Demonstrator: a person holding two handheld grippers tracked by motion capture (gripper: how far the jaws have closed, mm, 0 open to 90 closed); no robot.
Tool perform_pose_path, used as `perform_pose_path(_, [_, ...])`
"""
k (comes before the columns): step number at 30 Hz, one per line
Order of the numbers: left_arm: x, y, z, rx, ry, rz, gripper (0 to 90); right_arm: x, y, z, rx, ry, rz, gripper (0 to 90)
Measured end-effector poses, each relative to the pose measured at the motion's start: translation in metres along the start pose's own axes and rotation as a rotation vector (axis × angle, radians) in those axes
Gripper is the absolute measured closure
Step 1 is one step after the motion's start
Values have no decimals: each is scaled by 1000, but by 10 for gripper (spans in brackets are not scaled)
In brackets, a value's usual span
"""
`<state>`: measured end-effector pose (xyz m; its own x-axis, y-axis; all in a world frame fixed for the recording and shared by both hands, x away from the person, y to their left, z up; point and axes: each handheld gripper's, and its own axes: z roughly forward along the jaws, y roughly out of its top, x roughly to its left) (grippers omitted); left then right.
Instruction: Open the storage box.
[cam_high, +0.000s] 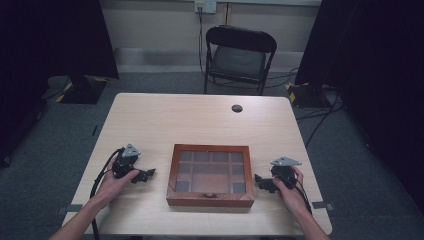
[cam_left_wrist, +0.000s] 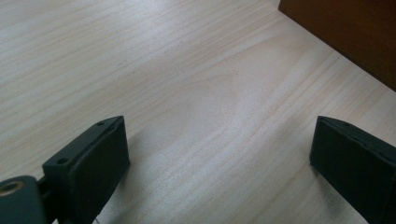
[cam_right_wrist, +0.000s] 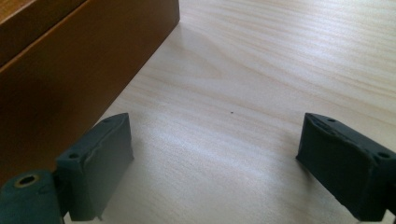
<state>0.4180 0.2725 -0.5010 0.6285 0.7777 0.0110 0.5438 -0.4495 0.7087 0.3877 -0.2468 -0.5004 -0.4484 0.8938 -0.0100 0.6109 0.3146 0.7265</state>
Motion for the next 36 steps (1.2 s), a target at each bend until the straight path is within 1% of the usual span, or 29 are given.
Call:
perform_pose_path(2, [-1, 2, -1, 7, 0, -6, 58, 0, 0, 0, 0, 0, 1, 94])
perform_pose_path(3, [-1, 3, -2, 18, 1, -7, 86, 0, 0, 0, 0, 0, 1, 94])
perform_pose_path(5, [-1, 4, -3, 16, 3, -15, 175, 0, 0, 0, 0, -1, 0, 94])
perform_pose_path(7, [-3, 6, -4, 35, 5, -11, 175, 0, 0, 0, 0, 0, 0, 94])
perform_pose_path(9, [-5, 8, -5, 42, 2, -4, 204, 0, 0, 0, 0, -1, 0, 94])
perform_pose_path(10, [-5, 9, -7, 36, -12, 1, 217, 0, 0, 0, 0, -1, 0, 94])
perform_pose_path(12, [-7, 11, -8, 11, -35, -2, 218, 0, 0, 0, 0, 0, 0, 94])
perform_pose_path(13, [-9, 14, -10, 10, -42, -5, 220, 0, 0, 0, 0, 0, 1, 94])
perform_pose_path(14, [-10, 16, -12, 11, -63, -7, 221, 0, 0, 0, 0, 0, 1, 94])
perform_pose_path(15, [-11, 18, -12, 1, -81, -17, 222, 0, 0, 0, 0, 0, 0, 94])
perform_pose_path(16, [-12, 19, -14, 0, -80, -3, 226, 0, 0, 0, 0, 1, -1, 94])
perform_pose_path(17, [-13, 21, -15, -6, -83, -5, 230, 0, 0, 0, 0, 2, -1, 94])
perform_pose_path(19, [-15, 24, -18, 1, -100, -11, 247, 0, 0, 0, -1, 2, -2, 94])
perform_pose_path(20, [-16, 26, -20, -4, -112, -18, 247, 0, 0, 0, -1, 2, -2, 94])
perform_pose_path(21, [-17, 27, -21, -12, -115, -23, 249, 0, 0, 0, -1, 2, -3, 94])
perform_pose_path(23, [-20, 30, -25, -34, -118, -23, 265, 0, 0, 0, -1, 3, -3, 94])
perform_pose_path(24, [-20, 31, -27, -36, -121, -16, 267, 0, 0, 0, -1, 3, -3, 94])
perform_pose_path(25, [-23, 33, -28, -53, -133, -30, 267, 0, 0, 0, -1, 3, -3, 94])
perform_pose_path(30, [-31, 39, -34, -76, -158, -21, 287, 0, 0, 0, -1, 3, -3, 94])
perform_pose_path(34, [-40, 43, -36, -83, -191, -15, 309, 0, 0, 0, -1, 3, -3, 94])
perform_pose_path(36, [-44, 46, -37, -92, -217, -6, 331, 0, 0, 0, -1, 3, -3, 94])
